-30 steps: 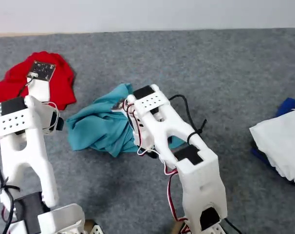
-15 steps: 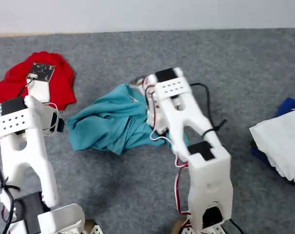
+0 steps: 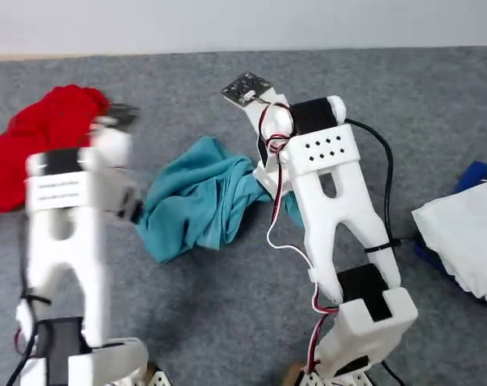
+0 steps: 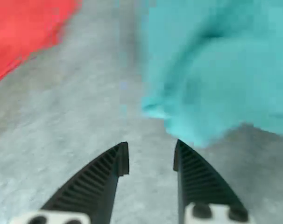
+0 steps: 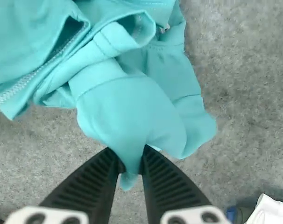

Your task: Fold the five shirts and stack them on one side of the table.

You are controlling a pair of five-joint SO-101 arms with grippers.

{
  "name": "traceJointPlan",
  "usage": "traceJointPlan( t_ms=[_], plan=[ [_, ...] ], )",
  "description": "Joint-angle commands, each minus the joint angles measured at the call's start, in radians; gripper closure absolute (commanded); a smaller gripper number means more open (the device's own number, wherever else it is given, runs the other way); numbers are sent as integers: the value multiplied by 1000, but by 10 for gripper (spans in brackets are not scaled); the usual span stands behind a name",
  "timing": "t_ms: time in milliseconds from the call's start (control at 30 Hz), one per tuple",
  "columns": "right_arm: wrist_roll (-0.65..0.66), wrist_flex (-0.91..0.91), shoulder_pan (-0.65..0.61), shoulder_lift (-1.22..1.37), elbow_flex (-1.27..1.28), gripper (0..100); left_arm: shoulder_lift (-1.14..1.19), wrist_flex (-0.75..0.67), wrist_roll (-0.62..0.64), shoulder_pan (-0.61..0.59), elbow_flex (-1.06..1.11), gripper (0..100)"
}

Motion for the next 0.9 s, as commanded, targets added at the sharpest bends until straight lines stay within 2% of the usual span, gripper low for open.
traceJointPlan(
  t_ms=[0,167,267,400,667,800,867],
  plan=[
    [-3,38,24,-4,-8,988,-40,21,-14,247,-31,835],
    [-3,38,36,16,-8,988,-31,18,-15,460,-12,831],
    [-3,39,36,15,-8,988,-31,-41,-14,516,50,803],
    [-6,41,36,13,-8,988,-31,-172,-14,509,170,792],
    [-8,41,36,13,-8,988,-32,-276,-11,476,262,800],
    [-8,41,36,13,-8,988,-31,-348,-18,423,291,849],
    [-8,41,36,13,-8,988,-31,-351,-18,417,291,911]
  ],
)
